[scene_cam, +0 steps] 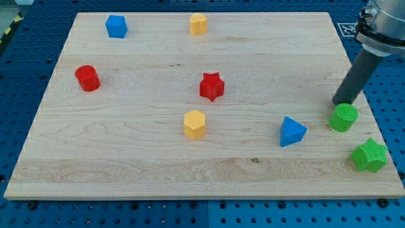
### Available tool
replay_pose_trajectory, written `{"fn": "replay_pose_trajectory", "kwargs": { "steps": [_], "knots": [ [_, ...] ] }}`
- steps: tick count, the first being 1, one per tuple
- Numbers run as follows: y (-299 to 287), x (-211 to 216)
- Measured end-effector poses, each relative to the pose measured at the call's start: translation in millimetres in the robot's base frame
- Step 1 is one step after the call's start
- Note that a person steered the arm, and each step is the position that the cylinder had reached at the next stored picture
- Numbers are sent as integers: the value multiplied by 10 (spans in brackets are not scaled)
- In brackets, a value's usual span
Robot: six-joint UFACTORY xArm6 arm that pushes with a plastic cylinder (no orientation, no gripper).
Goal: Move your arm towards the blue triangle
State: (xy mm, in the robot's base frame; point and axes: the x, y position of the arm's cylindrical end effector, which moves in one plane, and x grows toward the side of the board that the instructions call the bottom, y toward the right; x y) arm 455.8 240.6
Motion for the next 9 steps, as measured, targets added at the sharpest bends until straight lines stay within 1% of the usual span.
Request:
{"fn": "replay_pose_trajectory", "kwargs": {
  "steps": [3,4,5,8,9],
  "knots": [
    [-168,70],
    [-168,200],
    [-168,210],
    [-168,438],
    [-360,257]
  ]
}}
